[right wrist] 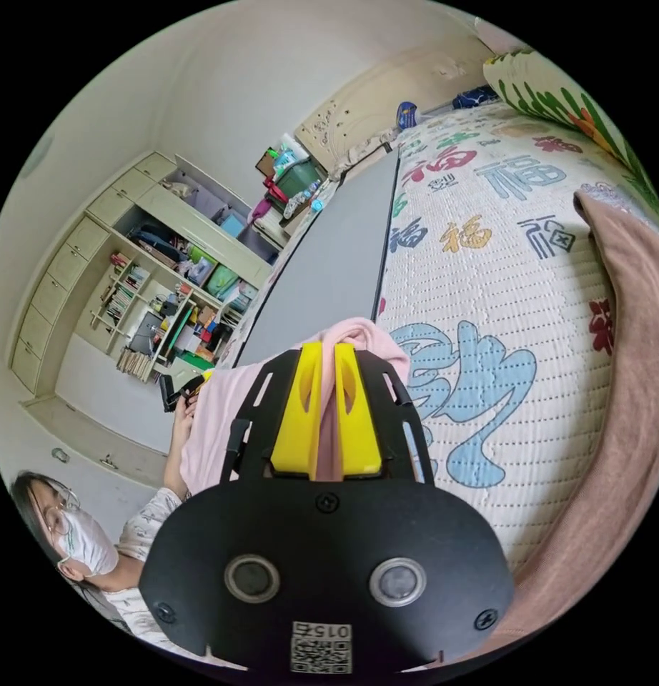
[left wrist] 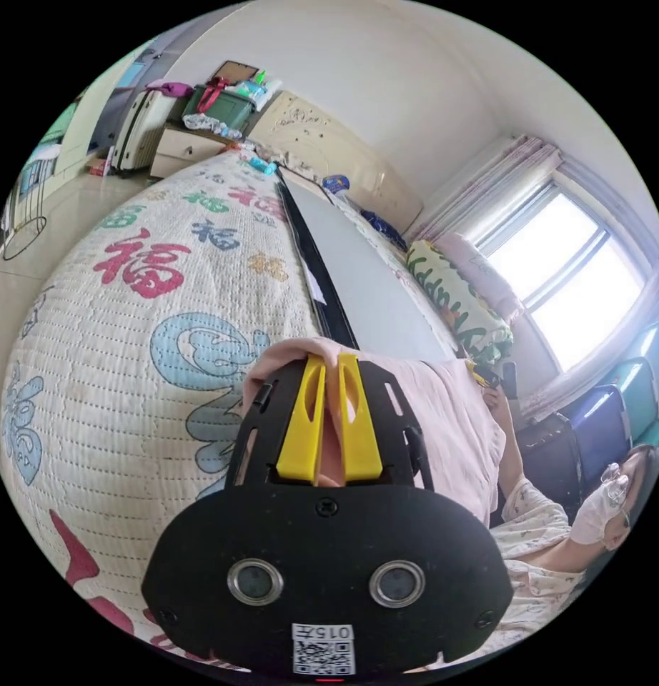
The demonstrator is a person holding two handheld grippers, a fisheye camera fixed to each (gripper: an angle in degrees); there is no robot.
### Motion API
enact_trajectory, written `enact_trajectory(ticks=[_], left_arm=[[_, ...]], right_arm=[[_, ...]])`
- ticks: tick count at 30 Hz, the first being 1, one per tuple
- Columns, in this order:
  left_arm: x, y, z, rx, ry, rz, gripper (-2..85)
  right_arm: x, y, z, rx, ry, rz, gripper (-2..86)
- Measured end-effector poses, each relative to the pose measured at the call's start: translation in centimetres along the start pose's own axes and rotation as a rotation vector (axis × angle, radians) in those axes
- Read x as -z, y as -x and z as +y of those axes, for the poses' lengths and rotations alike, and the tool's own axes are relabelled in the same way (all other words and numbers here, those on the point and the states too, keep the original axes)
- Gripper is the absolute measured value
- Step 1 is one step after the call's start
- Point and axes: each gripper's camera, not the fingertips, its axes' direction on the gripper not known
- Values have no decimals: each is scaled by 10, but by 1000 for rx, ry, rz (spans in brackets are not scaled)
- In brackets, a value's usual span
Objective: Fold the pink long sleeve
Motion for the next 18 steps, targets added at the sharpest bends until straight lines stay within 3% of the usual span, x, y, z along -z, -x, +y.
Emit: enact_trajectory(ticks=[8,12,14,18], left_arm=[[89,18,-79,12,-85,-6,14],[95,8,-119,-66,51,-212,24],[119,2,-136,-82,60,-220,33],[212,-24,-174,-165,25,-377,75]], right_arm=[[-2,4,-17,-33,-53,31,29],[-24,8,-13,-40,22,113,36],[-11,14,-2,-33,3,83,40],[58,68,65,168,-83,227,30]])
